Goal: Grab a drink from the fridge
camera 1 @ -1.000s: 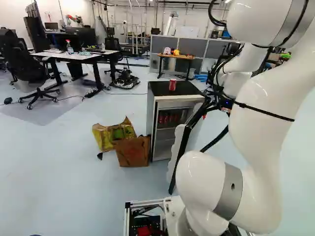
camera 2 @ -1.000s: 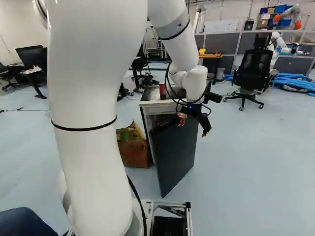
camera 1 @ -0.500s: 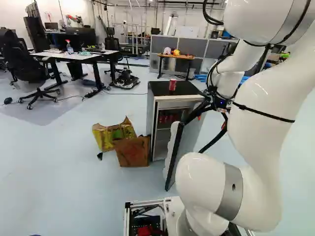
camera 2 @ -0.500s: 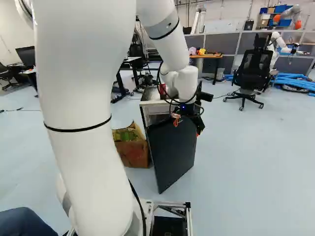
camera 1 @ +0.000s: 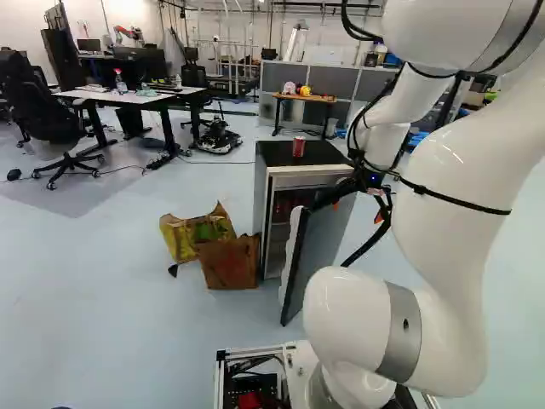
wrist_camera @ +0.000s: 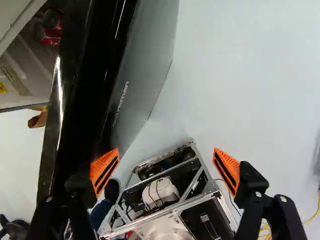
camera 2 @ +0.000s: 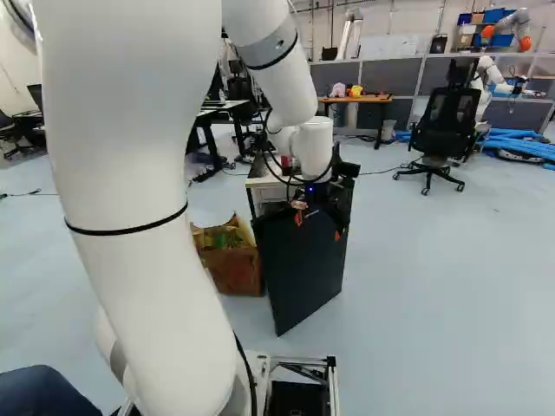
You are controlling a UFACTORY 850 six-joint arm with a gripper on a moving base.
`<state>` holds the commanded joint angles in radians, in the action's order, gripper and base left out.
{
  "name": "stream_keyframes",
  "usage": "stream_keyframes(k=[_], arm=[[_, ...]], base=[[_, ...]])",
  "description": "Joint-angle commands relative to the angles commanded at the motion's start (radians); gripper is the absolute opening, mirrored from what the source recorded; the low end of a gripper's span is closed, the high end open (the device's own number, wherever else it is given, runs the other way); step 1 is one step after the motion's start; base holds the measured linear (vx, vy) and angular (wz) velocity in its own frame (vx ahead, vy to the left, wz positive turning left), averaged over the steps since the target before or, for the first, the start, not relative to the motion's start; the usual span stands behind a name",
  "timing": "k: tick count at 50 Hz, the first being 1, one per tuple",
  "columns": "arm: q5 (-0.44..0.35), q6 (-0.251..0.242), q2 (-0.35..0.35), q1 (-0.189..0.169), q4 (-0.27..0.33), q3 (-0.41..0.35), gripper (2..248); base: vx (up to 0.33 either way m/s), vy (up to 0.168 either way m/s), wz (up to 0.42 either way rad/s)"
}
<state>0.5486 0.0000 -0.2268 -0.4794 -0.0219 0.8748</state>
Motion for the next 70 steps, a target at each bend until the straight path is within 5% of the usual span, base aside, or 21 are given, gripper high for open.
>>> stream_keyframes(k=[70], arm=[[-0.086, 0.0, 0.013, 0.217, 0.095, -0.017, 247]], base=[[0.0, 0.0, 0.0]])
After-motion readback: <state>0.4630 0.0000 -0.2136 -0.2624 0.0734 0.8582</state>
